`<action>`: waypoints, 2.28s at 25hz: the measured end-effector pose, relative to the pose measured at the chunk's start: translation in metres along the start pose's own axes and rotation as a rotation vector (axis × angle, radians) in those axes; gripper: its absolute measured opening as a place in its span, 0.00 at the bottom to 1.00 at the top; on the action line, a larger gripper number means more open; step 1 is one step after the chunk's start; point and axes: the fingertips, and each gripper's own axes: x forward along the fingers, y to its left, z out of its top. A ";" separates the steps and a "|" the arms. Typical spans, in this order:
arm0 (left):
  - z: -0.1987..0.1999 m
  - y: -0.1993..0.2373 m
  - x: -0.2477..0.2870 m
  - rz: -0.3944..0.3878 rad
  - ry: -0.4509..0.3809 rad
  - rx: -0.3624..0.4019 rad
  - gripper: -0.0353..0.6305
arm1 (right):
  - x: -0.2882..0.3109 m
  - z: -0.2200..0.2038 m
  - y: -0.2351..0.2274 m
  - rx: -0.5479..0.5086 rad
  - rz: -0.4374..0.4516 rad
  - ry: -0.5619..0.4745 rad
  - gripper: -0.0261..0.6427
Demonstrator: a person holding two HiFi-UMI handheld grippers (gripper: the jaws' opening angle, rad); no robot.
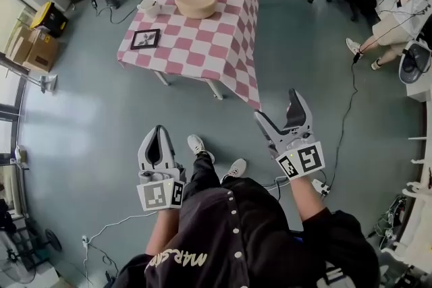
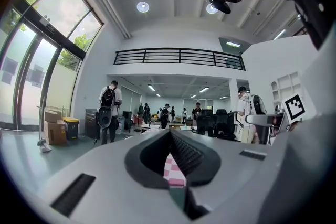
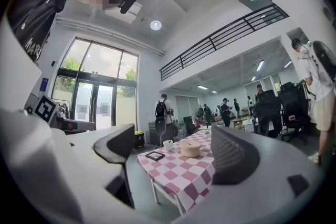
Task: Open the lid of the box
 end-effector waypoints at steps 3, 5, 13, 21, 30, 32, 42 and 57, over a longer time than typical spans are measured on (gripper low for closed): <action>0.004 0.005 0.017 -0.018 -0.018 -0.006 0.06 | 0.013 0.001 -0.003 -0.009 -0.009 0.003 0.70; 0.010 0.008 0.030 -0.037 -0.033 -0.007 0.06 | 0.022 0.005 -0.006 -0.019 -0.018 0.002 0.70; 0.038 0.031 0.076 -0.080 -0.090 -0.003 0.06 | 0.066 0.025 -0.009 -0.028 -0.034 -0.035 0.71; 0.038 0.059 0.109 -0.095 -0.092 -0.023 0.06 | 0.106 0.023 -0.006 -0.041 -0.050 -0.023 0.71; 0.039 0.098 0.138 -0.117 -0.102 -0.036 0.06 | 0.148 0.018 0.002 -0.037 -0.082 -0.028 0.71; 0.040 0.106 0.144 -0.122 -0.103 -0.037 0.06 | 0.157 0.017 0.004 -0.043 -0.089 -0.026 0.71; 0.044 0.149 0.159 -0.156 -0.110 -0.021 0.06 | 0.187 0.012 0.026 -0.058 -0.123 -0.037 0.70; 0.025 0.169 0.175 -0.151 -0.063 -0.036 0.06 | 0.217 -0.013 0.036 -0.069 -0.087 0.024 0.71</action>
